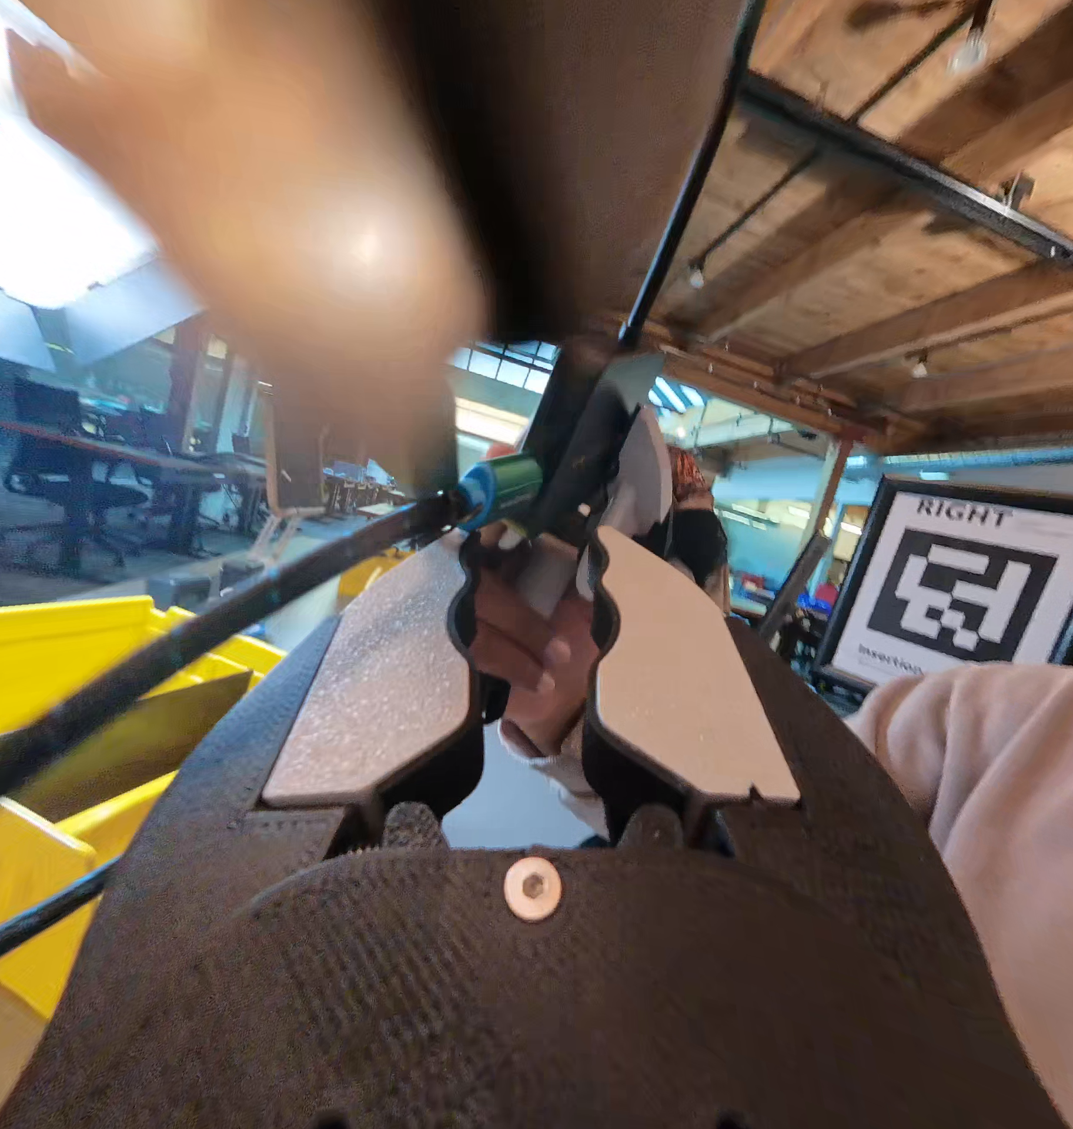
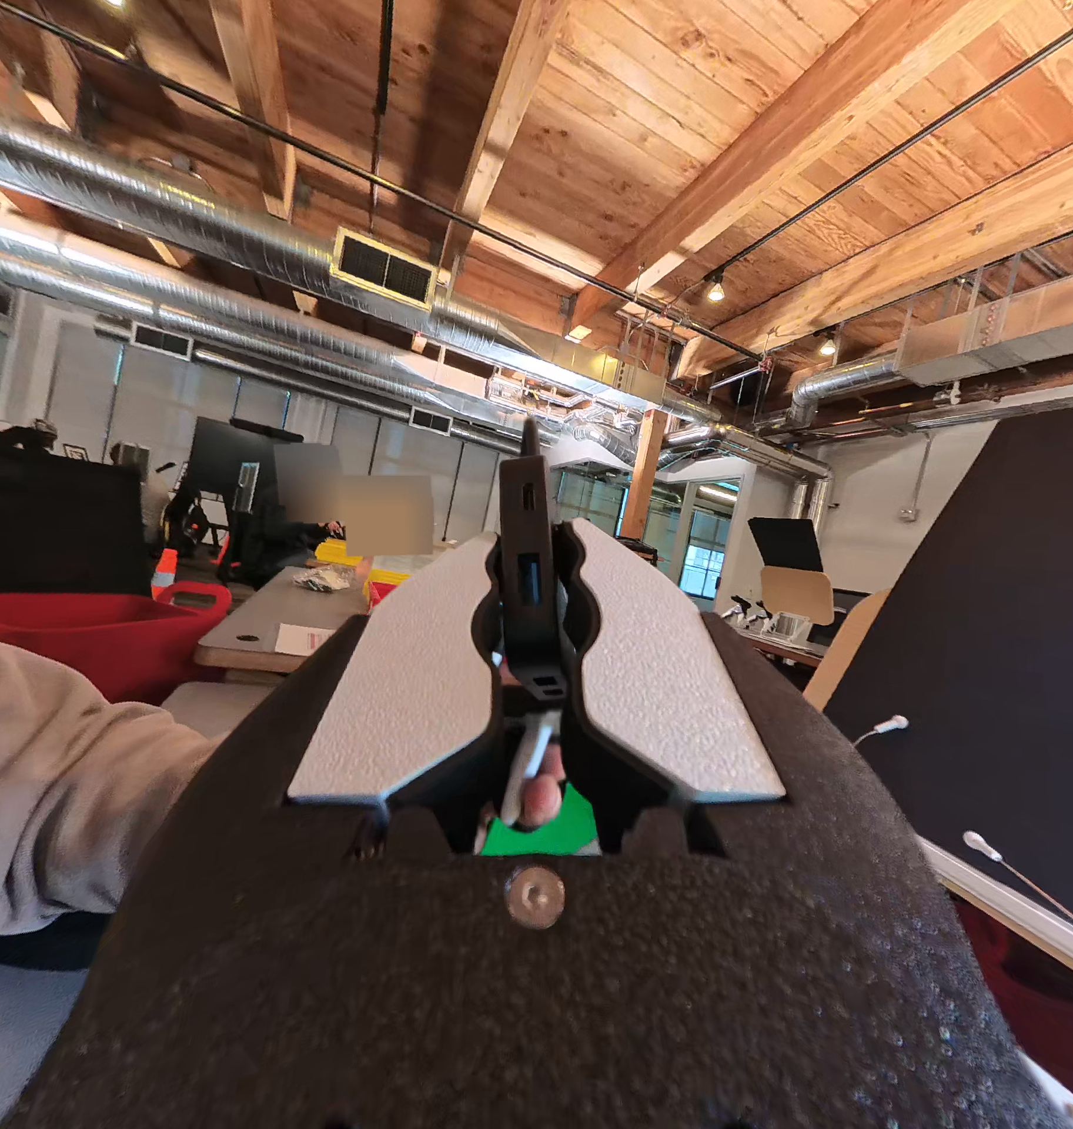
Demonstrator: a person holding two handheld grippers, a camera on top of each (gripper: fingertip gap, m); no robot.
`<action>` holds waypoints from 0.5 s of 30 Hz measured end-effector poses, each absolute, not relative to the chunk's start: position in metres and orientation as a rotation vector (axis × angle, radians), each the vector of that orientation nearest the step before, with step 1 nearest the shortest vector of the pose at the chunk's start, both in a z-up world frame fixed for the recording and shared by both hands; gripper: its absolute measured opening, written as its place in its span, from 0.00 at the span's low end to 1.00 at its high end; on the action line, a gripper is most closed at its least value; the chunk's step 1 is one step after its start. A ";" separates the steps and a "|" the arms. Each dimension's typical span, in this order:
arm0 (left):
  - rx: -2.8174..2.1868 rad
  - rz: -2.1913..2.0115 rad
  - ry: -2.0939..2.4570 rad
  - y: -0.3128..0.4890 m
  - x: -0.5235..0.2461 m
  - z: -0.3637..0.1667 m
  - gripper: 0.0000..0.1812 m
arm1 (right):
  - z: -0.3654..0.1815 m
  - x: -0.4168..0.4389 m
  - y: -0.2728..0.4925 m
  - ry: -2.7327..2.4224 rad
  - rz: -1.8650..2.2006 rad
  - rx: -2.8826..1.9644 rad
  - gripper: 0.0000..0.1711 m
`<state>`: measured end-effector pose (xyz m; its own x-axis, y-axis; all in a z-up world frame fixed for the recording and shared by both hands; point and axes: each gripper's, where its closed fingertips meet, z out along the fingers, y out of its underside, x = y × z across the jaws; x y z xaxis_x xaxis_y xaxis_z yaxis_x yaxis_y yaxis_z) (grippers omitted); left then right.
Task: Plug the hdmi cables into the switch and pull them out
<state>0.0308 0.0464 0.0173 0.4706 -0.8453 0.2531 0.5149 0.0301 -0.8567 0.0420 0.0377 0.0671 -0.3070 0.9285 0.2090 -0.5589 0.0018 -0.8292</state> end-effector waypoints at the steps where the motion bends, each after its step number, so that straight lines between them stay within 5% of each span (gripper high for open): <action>1: -1.077 -1.069 0.338 0.046 0.025 0.022 0.18 | 0.065 0.040 0.039 -1.065 1.574 -0.499 0.09; 15: -1.074 -0.614 0.509 0.030 0.000 0.036 0.08 | -0.006 0.000 0.046 -1.451 1.092 -0.596 0.08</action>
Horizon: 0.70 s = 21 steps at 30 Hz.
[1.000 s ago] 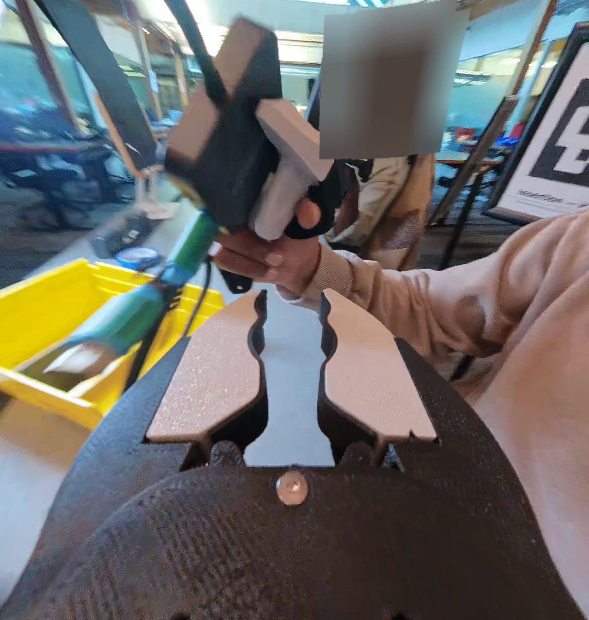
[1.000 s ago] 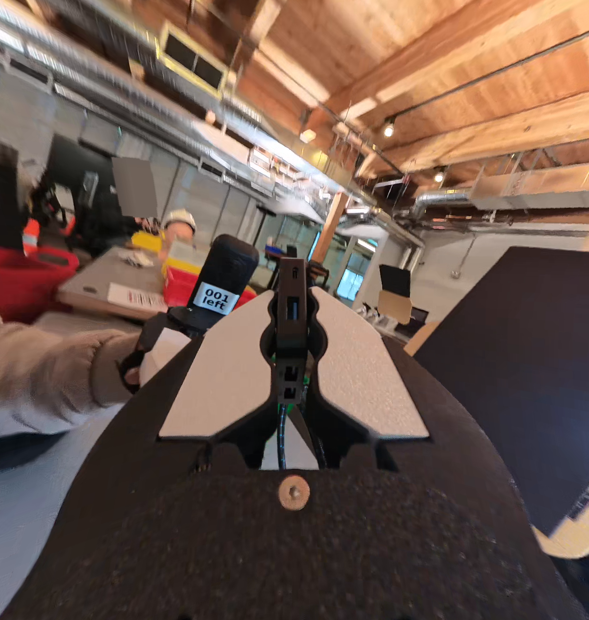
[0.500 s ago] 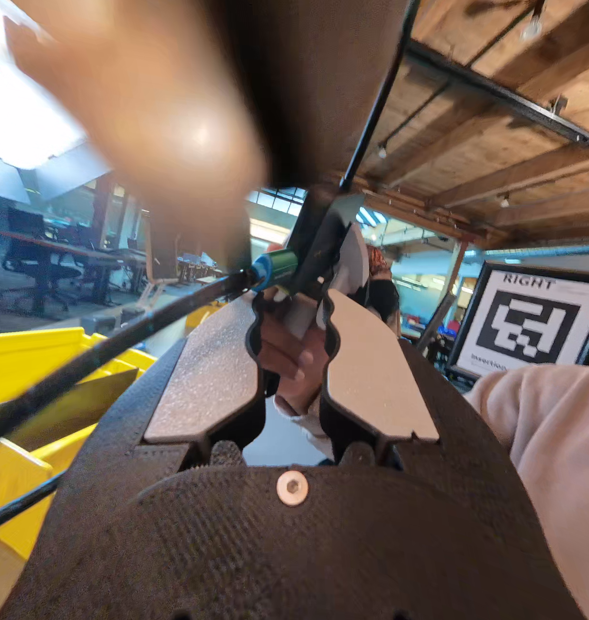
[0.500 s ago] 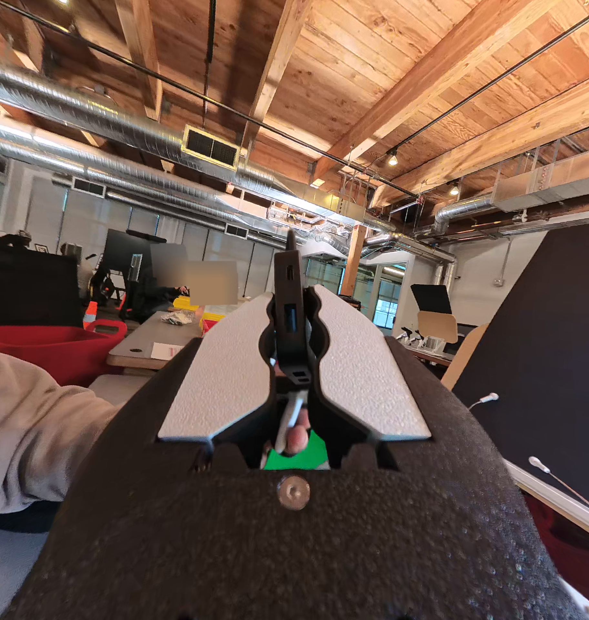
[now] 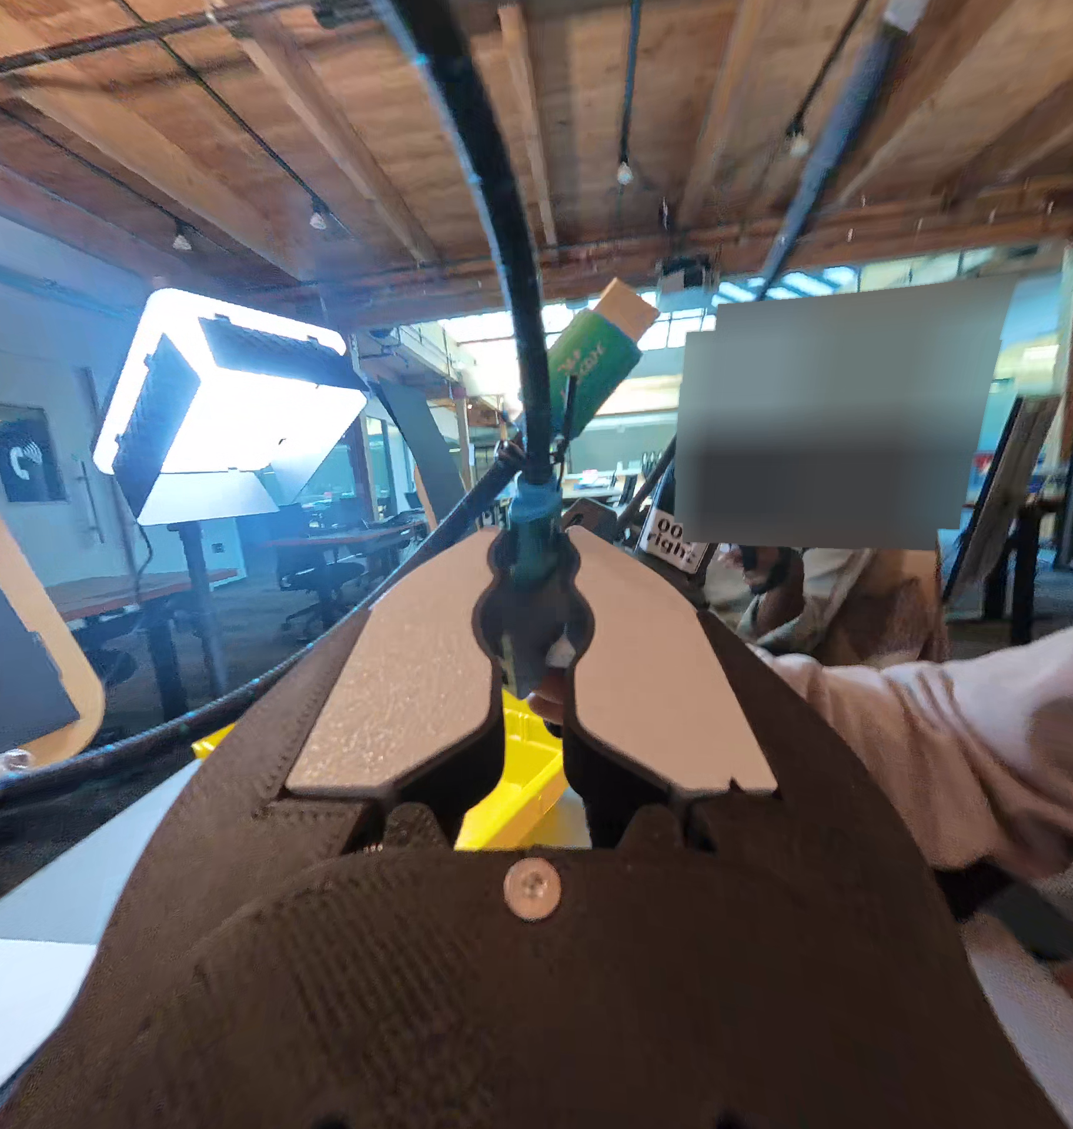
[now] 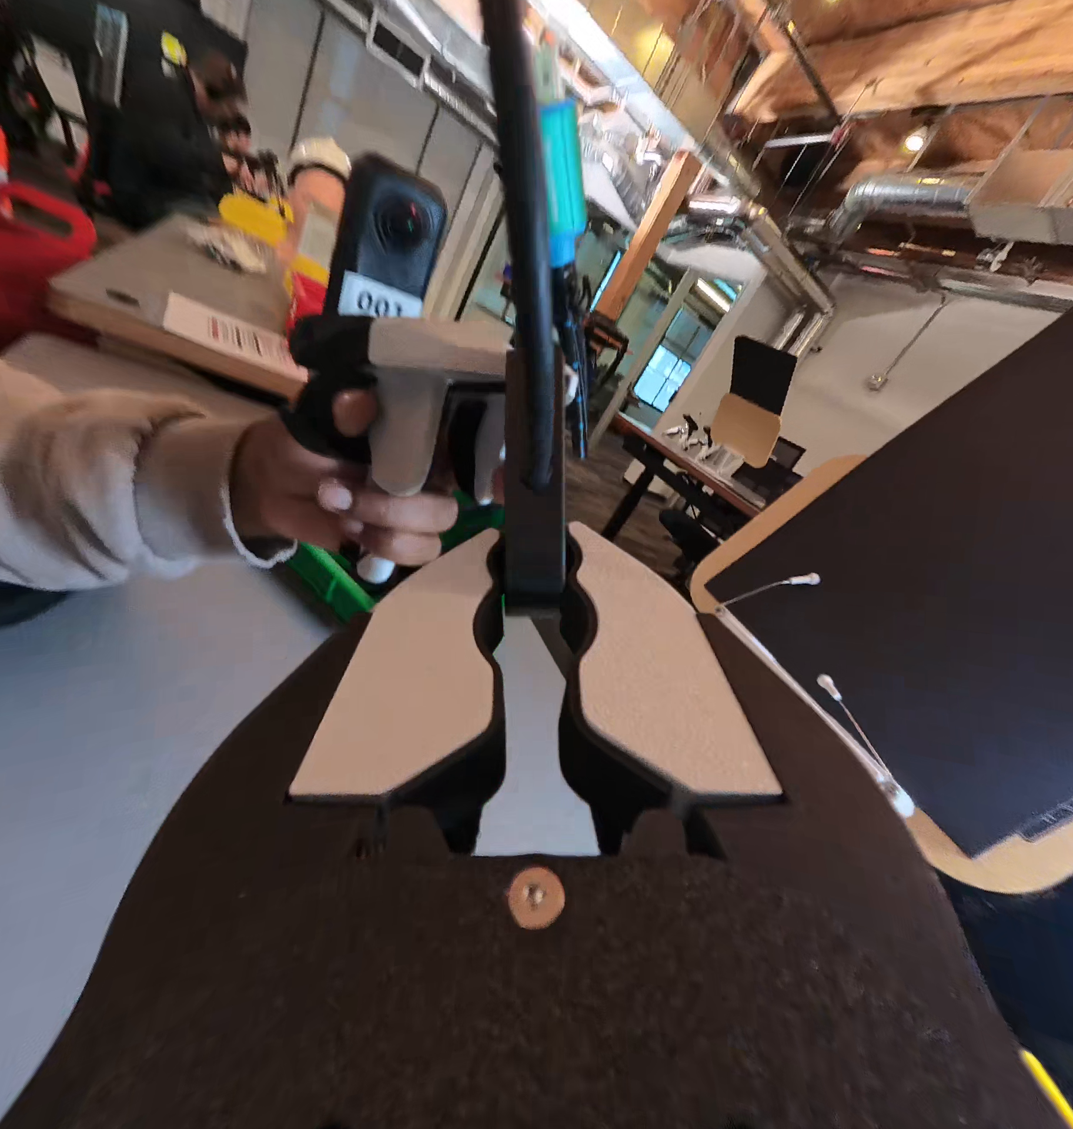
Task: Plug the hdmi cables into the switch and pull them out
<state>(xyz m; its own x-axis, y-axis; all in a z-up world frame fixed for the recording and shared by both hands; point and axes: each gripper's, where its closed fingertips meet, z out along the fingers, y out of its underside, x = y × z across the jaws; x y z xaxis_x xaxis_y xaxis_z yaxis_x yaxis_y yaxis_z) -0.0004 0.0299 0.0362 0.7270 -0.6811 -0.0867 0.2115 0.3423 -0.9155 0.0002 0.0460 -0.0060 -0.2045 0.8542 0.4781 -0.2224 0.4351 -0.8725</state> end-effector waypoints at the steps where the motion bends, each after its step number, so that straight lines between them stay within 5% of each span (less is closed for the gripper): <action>1: -1.079 -0.566 0.542 0.029 0.003 0.035 0.08 | -0.010 -0.002 0.046 -1.469 1.058 -0.599 0.09; 21: -1.176 -0.357 0.724 0.029 0.017 0.020 0.10 | -0.017 -0.015 0.055 -1.457 0.612 -0.558 0.09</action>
